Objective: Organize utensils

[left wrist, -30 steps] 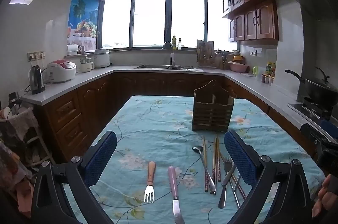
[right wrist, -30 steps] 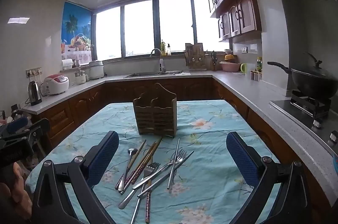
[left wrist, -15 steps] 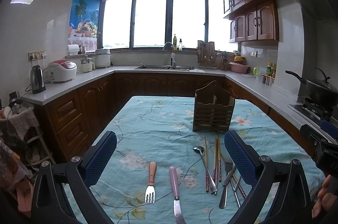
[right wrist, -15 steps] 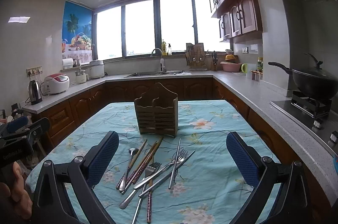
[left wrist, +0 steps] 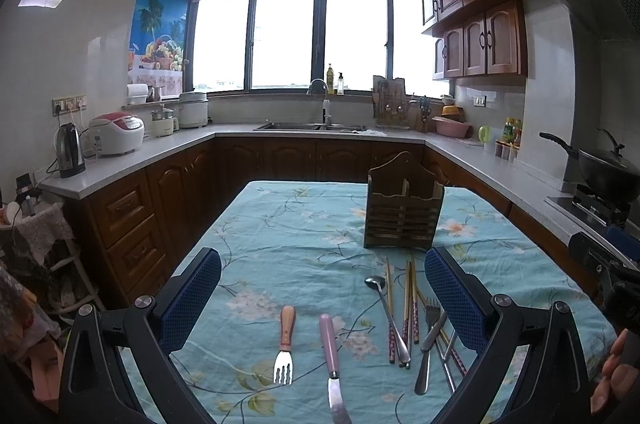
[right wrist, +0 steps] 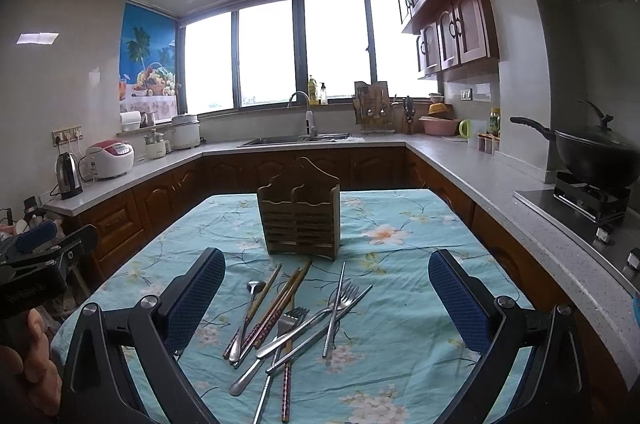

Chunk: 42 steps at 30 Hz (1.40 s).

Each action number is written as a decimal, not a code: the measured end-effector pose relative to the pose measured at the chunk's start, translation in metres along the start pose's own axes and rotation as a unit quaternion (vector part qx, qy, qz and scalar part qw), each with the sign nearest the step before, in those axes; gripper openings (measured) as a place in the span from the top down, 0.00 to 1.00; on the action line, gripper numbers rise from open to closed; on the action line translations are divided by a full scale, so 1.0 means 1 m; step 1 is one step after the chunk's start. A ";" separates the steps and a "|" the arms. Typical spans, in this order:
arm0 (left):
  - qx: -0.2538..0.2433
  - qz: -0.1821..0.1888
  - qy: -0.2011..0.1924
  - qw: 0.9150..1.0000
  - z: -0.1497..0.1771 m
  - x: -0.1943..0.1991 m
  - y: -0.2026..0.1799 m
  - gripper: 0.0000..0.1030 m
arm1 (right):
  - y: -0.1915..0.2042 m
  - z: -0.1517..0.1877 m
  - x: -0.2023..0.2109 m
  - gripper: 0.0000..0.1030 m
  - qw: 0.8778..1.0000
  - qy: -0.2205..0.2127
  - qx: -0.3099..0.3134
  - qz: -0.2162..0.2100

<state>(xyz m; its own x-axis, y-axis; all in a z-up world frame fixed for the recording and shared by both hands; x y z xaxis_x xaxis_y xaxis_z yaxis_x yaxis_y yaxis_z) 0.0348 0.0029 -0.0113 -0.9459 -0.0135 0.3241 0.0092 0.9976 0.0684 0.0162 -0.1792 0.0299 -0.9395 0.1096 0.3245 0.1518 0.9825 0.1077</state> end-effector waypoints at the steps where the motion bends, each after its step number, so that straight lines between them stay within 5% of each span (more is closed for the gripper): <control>1: 0.000 0.000 0.000 1.000 0.000 0.000 0.000 0.01 | 0.000 0.000 0.000 0.00 1.000 0.000 0.000 0.000; 26: -0.001 0.009 0.022 1.000 0.005 -0.017 -0.003 0.01 | -0.002 0.003 -0.009 0.00 1.000 0.013 -0.003 -0.004; 42: 0.028 0.053 0.147 0.987 -0.002 -0.091 0.008 0.01 | -0.022 0.016 -0.059 0.01 0.995 0.089 -0.031 -0.014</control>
<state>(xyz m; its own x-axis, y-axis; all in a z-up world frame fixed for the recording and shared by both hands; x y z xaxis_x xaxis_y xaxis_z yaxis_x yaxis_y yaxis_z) 0.1219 0.0115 -0.0387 -0.8058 0.0799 0.5868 0.0767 0.9966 -0.0304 0.0632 -0.2044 -0.0062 -0.8754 0.0484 0.4811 0.1501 0.9731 0.1751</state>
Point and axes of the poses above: each gripper's, at about its wrist camera, not at the fingertips, and x roughly against the way its jaws point, y to its left, z to its underside, the point moved 4 cm from there along -x, roughly the way its jaws point, and after that the axes turned 7 degrees about -x, right-handed, at the moved point
